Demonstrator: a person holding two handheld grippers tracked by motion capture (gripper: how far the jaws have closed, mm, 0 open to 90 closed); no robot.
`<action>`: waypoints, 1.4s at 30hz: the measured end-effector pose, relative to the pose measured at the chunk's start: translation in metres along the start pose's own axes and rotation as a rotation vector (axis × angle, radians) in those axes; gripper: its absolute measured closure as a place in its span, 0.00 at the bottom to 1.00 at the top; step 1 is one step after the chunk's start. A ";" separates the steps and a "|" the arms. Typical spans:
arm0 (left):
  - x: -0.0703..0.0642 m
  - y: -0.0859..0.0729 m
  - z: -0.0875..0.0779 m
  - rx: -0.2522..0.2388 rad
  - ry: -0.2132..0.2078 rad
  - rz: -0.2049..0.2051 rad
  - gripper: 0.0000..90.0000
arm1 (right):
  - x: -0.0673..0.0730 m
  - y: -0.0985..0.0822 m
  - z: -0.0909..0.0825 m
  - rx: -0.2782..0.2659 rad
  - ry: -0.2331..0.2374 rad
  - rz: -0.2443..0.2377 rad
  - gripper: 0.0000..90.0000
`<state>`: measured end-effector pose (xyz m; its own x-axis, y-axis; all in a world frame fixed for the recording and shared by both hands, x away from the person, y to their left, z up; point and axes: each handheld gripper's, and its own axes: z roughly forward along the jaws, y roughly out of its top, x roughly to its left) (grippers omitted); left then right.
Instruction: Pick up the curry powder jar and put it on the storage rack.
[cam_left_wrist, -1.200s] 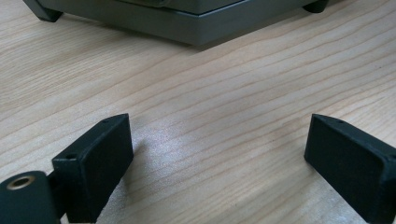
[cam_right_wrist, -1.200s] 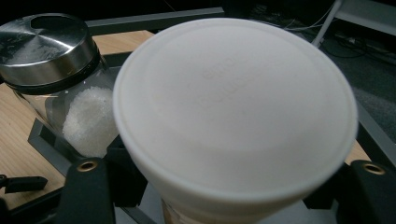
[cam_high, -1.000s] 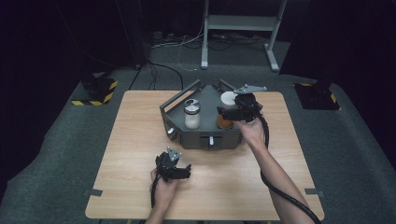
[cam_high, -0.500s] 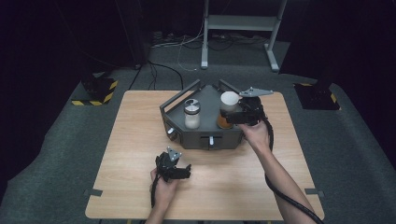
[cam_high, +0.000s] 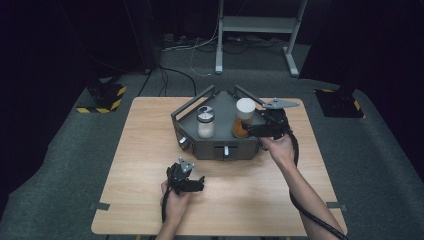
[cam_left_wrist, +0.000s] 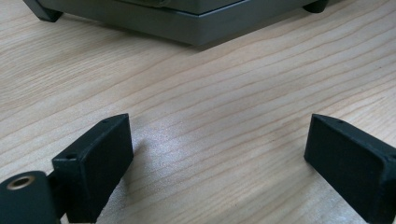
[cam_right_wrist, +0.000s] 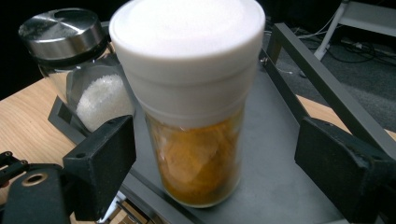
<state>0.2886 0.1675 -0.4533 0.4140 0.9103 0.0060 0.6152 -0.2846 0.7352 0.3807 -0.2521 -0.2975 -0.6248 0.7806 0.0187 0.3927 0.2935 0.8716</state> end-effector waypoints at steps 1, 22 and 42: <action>0.000 0.000 0.000 0.000 0.000 0.000 0.09 | 0.000 -0.001 -0.001 -0.001 -0.002 0.001 0.14; 0.000 0.000 0.000 0.000 0.000 0.000 0.09 | -0.009 -0.028 -0.011 0.008 -0.020 0.017 0.14; 0.000 0.000 0.000 0.000 0.000 0.001 0.09 | -0.011 -0.050 -0.019 0.028 -0.031 0.020 0.14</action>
<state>0.2887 0.1675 -0.4532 0.4142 0.9102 0.0065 0.6152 -0.2852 0.7349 0.3546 -0.2860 -0.3320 -0.5953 0.8033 0.0201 0.4239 0.2926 0.8571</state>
